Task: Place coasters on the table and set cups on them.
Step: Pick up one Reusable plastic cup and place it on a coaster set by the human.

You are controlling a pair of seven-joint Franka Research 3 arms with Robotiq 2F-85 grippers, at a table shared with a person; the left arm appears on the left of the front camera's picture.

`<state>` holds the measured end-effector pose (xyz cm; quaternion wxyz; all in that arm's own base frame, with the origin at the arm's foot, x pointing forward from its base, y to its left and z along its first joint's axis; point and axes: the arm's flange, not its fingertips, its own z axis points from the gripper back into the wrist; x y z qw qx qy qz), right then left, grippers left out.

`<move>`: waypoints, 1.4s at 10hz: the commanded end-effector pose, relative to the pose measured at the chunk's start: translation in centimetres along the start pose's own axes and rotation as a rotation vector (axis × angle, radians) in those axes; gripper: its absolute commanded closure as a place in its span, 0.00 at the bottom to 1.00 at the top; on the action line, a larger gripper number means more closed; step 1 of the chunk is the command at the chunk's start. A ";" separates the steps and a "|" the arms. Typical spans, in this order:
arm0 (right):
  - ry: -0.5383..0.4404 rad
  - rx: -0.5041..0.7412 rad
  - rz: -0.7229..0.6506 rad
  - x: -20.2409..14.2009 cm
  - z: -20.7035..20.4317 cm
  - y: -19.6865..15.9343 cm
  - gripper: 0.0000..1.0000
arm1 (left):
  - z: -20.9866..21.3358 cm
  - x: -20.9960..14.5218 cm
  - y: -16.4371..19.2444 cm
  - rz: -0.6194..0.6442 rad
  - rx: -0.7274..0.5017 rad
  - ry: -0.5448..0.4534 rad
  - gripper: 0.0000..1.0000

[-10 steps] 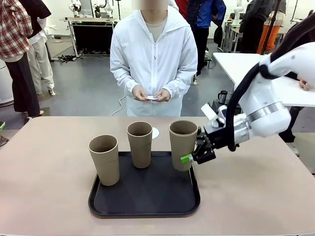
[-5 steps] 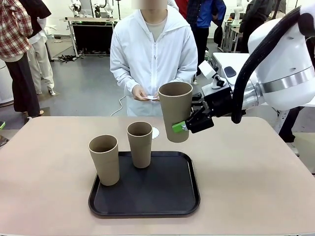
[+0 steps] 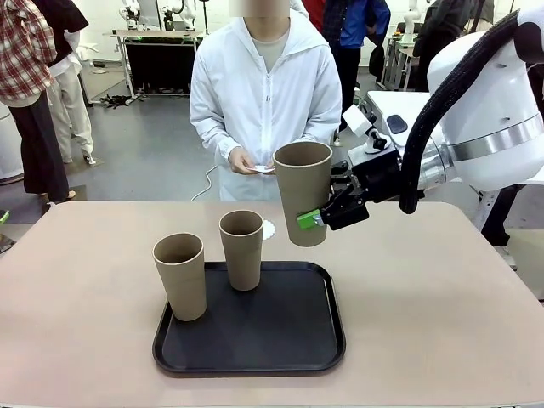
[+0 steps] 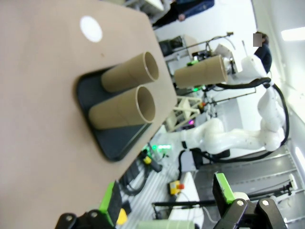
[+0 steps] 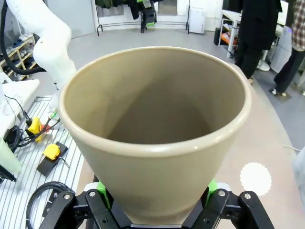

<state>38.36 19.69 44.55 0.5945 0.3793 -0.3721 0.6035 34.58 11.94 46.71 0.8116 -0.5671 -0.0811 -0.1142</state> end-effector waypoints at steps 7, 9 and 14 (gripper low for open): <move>-0.064 0.098 -0.012 -1.3 -1.9 -18.7 0.18 | 0.2 -0.1 -0.1 -0.004 -0.007 -0.006 0.00; -0.082 0.108 0.016 -2.1 -4.1 -19.4 0.18 | 0.2 -0.1 -0.1 -0.004 -0.007 -0.006 0.00; -0.071 0.102 0.001 -2.8 -4.6 -19.3 0.18 | 0.2 -0.1 -0.1 -0.004 -0.007 -0.006 0.00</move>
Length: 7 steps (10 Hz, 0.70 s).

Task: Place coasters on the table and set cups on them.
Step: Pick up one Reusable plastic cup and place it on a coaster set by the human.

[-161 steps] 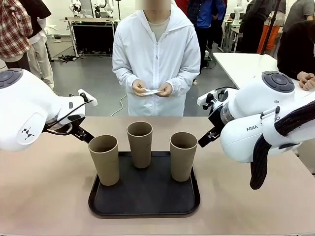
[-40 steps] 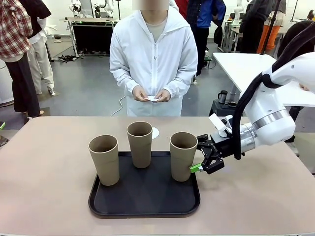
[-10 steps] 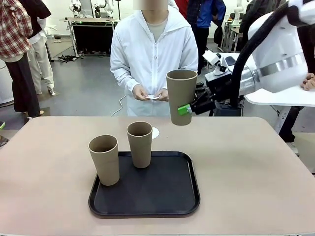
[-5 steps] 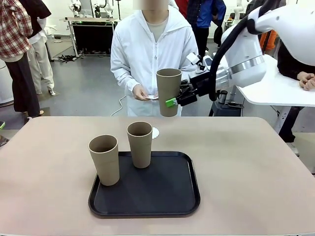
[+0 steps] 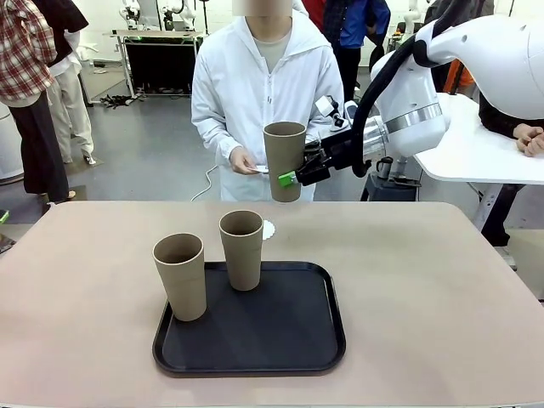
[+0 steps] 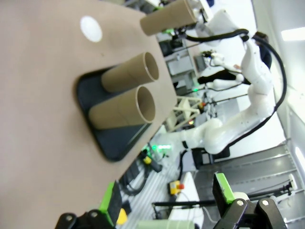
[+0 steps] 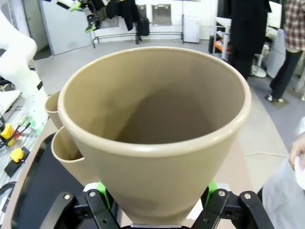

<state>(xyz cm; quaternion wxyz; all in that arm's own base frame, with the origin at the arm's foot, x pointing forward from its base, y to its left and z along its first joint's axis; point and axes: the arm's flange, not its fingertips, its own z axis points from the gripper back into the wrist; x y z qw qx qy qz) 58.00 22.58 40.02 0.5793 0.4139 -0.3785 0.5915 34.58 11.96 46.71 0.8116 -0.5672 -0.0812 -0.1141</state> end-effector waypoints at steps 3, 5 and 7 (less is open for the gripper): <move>-0.001 0.067 0.015 0.1 -0.4 0.4 0.18 | 0.1 0.0 -0.1 -0.004 -0.007 -0.006 0.00; -0.001 0.067 0.015 0.1 -0.4 0.4 0.18 | 0.1 0.0 -0.1 -0.004 -0.007 -0.006 0.00; -0.001 0.067 0.015 0.1 -0.4 0.4 0.18 | 0.1 0.0 -0.1 -0.004 -0.007 -0.006 0.00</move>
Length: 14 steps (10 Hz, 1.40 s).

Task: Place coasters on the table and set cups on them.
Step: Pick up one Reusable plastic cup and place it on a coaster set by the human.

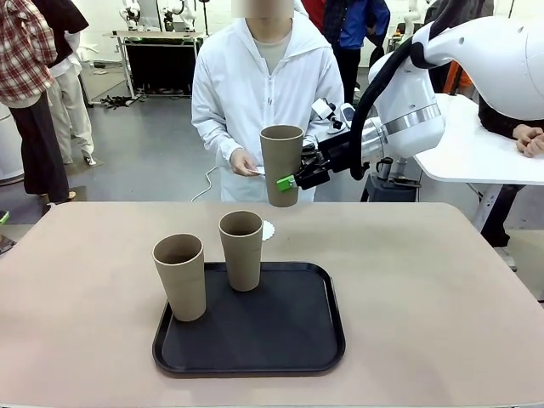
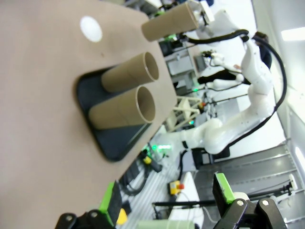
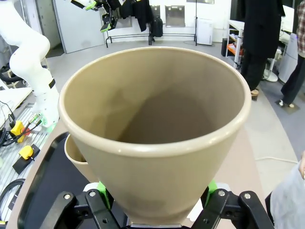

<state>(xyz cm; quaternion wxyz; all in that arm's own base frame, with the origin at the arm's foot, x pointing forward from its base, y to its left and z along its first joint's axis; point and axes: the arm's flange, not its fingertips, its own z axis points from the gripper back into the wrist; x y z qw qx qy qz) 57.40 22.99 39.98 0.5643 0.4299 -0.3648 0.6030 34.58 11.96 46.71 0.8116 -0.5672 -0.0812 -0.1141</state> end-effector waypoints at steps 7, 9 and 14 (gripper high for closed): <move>-0.054 0.034 0.027 -2.9 -2.2 -5.6 0.18 | 0.1 0.0 -0.1 -0.004 -0.007 -0.006 0.00; -0.068 0.039 0.029 -3.6 -3.7 -7.4 0.18 | 0.1 0.0 -0.1 -0.004 -0.007 -0.006 0.00; -0.033 -0.013 0.003 -4.4 -6.1 -7.9 0.18 | 0.1 0.0 -0.1 -0.004 -0.007 -0.006 0.00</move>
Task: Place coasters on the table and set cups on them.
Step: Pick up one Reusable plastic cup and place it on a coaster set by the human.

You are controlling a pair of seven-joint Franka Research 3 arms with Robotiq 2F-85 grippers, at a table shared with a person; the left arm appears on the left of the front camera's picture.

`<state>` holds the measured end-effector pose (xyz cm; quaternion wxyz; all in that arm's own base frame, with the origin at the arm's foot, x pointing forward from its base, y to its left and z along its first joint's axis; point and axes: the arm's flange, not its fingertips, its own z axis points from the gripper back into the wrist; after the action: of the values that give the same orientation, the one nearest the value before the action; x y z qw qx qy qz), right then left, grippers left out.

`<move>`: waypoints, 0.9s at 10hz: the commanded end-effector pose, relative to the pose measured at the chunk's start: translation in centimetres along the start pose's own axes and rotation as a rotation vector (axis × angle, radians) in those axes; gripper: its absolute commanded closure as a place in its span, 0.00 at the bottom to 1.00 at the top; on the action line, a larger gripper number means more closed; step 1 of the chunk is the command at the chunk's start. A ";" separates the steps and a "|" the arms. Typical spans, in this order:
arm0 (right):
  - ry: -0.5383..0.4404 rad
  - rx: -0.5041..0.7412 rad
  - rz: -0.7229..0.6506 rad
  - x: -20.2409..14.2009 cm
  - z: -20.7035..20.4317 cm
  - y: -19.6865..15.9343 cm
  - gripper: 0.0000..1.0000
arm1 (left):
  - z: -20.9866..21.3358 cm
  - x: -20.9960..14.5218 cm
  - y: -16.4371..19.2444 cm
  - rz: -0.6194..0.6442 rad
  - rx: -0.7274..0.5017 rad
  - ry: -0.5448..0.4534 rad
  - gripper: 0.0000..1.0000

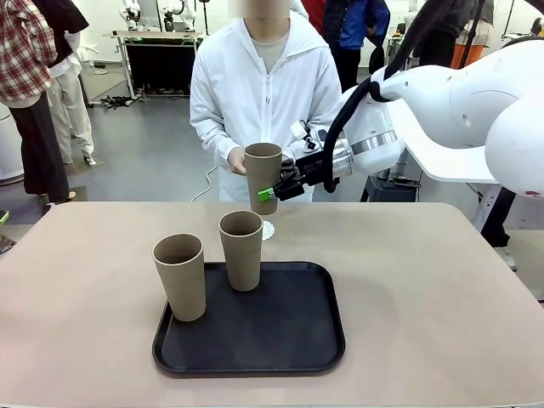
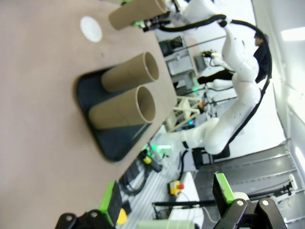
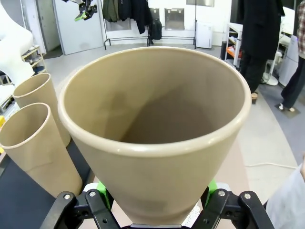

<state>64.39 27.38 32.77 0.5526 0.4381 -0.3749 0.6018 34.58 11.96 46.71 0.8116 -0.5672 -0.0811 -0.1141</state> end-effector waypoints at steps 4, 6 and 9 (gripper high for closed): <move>-0.005 0.007 0.001 0.0 0.3 0.0 0.18 | 0.1 0.0 -0.1 -0.004 -0.007 -0.006 0.00; -0.006 0.045 0.009 -0.9 -0.2 -0.6 0.18 | 0.1 0.0 -0.1 -0.004 -0.007 -0.006 0.00; 0.047 0.071 -0.012 -2.6 -2.8 -2.2 0.18 | 0.1 0.0 -0.1 -0.004 -0.007 -0.006 0.00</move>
<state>64.66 28.25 29.25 0.5492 0.4458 -0.3486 0.6149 34.58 11.96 46.71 0.8116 -0.5672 -0.0812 -0.1141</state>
